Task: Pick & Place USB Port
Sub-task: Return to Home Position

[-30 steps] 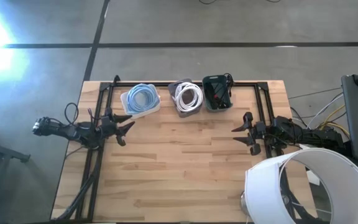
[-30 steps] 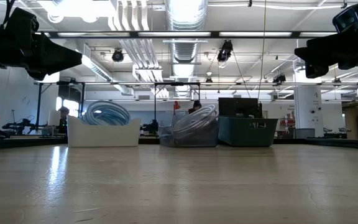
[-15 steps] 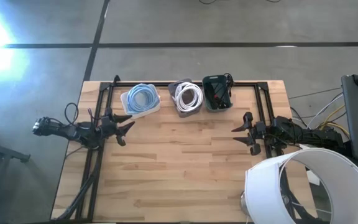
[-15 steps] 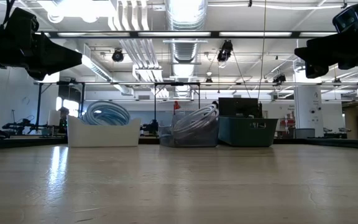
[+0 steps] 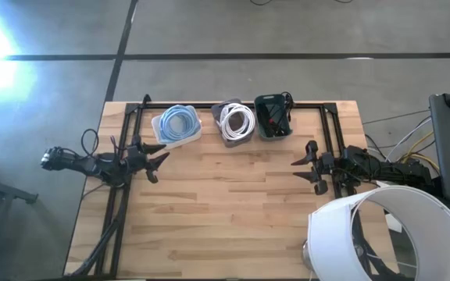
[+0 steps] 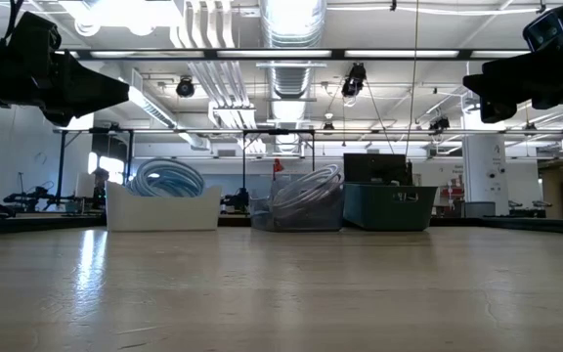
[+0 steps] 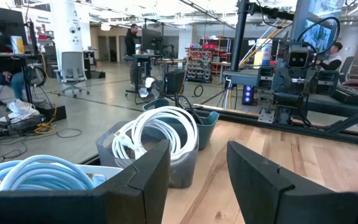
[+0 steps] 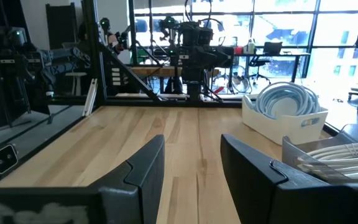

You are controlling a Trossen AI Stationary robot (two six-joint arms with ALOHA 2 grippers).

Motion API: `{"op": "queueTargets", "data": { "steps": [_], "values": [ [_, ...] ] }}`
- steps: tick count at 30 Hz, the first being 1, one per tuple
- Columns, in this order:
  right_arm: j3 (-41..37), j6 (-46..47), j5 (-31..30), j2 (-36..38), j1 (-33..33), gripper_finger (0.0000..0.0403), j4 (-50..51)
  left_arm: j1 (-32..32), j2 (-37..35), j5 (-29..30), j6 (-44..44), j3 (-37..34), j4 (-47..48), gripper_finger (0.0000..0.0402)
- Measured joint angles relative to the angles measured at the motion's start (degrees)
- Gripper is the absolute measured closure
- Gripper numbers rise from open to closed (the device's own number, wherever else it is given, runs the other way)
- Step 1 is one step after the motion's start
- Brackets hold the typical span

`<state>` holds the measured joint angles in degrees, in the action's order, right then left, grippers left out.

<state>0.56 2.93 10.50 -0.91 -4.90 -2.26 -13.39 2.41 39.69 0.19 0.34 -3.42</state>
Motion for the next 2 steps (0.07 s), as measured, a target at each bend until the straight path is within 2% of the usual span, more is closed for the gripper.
{"op": "queueTargets", "data": {
  "steps": [2],
  "values": [
    [0.0,-0.1,0.0,0.0,0.0,0.0252,0.0,0.0,0.0,0.0,0.0,0.0,0.0,0.0238]
  ]
}}
